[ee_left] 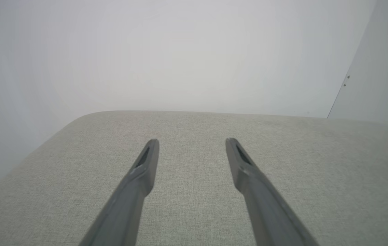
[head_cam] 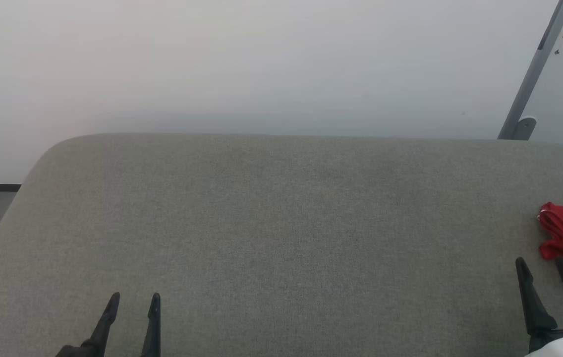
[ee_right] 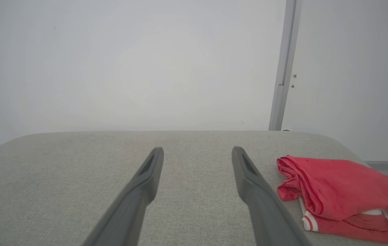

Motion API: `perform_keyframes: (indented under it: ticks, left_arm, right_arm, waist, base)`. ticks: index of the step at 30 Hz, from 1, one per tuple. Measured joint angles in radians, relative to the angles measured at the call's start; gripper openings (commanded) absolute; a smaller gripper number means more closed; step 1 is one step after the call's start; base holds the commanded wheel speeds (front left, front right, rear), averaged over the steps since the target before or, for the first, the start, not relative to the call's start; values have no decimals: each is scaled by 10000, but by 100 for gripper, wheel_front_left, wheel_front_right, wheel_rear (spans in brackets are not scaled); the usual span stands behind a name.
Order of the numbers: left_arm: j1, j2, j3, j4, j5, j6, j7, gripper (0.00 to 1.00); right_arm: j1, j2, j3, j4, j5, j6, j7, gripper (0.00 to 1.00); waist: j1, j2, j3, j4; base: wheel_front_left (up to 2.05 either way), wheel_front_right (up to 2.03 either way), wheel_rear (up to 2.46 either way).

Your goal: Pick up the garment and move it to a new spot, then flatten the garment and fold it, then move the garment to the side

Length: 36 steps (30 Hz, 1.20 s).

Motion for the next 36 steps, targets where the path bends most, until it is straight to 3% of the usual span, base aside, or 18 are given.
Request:
perform_keyframes:
  ticks: [11, 12, 18, 36]
  left_arm:
    - [-19, 13, 109, -127, -2, 0, 0, 100]
    - [-19, 13, 109, -130, -8, 0, 0, 0]
    - [130, -75, 59, 393, -71, 0, 19, 0]
    - [-431, -134, 63, 779, -3419, 2, 853, 0]
  right_arm:
    - [-1, 8, 69, -59, 0, 0, -2, 100]
    - [-1, 12, 75, -79, 0, 0, -2, 0]
    - [244, 408, 222, 414, 65, 2, 52, 0]
    - [-168, 951, 67, 631, 2727, 0, 836, 0]
  waist:
    - [0, 0, 59, -40]
    - [0, 0, 73, -43]
    - [0, 0, 85, -52]
    - [0, 0, 210, -175]
  base:
    - [0, 0, 0]
    - [0, 0, 0]
    - [0, 0, 0]
    - [0, 0, 0]
